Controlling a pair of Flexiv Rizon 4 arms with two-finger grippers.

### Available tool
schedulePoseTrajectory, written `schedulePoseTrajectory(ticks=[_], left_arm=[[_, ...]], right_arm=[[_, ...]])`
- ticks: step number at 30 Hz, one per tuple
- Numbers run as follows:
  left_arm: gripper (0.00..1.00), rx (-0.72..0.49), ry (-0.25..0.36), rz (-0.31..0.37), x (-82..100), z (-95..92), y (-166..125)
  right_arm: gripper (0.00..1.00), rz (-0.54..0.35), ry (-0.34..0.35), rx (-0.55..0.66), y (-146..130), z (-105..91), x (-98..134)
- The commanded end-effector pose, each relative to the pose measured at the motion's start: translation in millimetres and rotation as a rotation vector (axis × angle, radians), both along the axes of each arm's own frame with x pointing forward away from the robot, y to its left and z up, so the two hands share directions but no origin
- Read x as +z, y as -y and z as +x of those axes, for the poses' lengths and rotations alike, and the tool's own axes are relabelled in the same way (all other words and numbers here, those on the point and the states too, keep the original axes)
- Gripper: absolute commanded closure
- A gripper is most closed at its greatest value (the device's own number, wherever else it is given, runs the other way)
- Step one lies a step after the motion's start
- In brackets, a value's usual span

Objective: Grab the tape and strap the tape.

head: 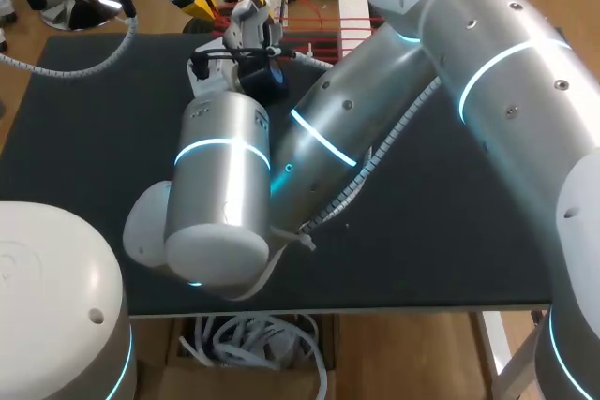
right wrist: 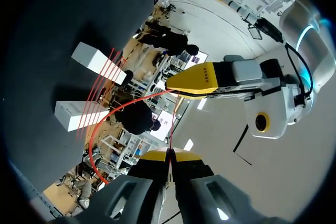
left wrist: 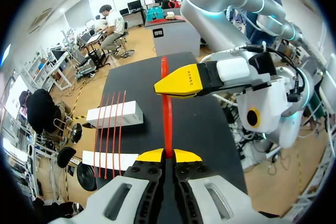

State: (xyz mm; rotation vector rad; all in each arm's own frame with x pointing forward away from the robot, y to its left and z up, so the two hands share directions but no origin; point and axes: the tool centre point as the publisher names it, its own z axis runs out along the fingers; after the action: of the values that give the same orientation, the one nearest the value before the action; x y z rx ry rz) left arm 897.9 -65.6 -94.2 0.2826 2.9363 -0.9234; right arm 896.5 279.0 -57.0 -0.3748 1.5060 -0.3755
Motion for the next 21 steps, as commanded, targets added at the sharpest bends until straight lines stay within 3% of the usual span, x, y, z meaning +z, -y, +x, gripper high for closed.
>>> schedulePoseTrajectory(ticks=[1,21], left_arm=[[1.0,0.0,-0.002,0.003,0.8,-0.2,-0.5],[1.0,0.0,-0.002,0.003,0.8,-0.2,-0.5]], right_arm=[[1.0,-0.002,-0.005,0.003,2.5,-0.9,1.0],[1.0,0.012,-0.008,0.0,2.7,-2.1,2.9]])
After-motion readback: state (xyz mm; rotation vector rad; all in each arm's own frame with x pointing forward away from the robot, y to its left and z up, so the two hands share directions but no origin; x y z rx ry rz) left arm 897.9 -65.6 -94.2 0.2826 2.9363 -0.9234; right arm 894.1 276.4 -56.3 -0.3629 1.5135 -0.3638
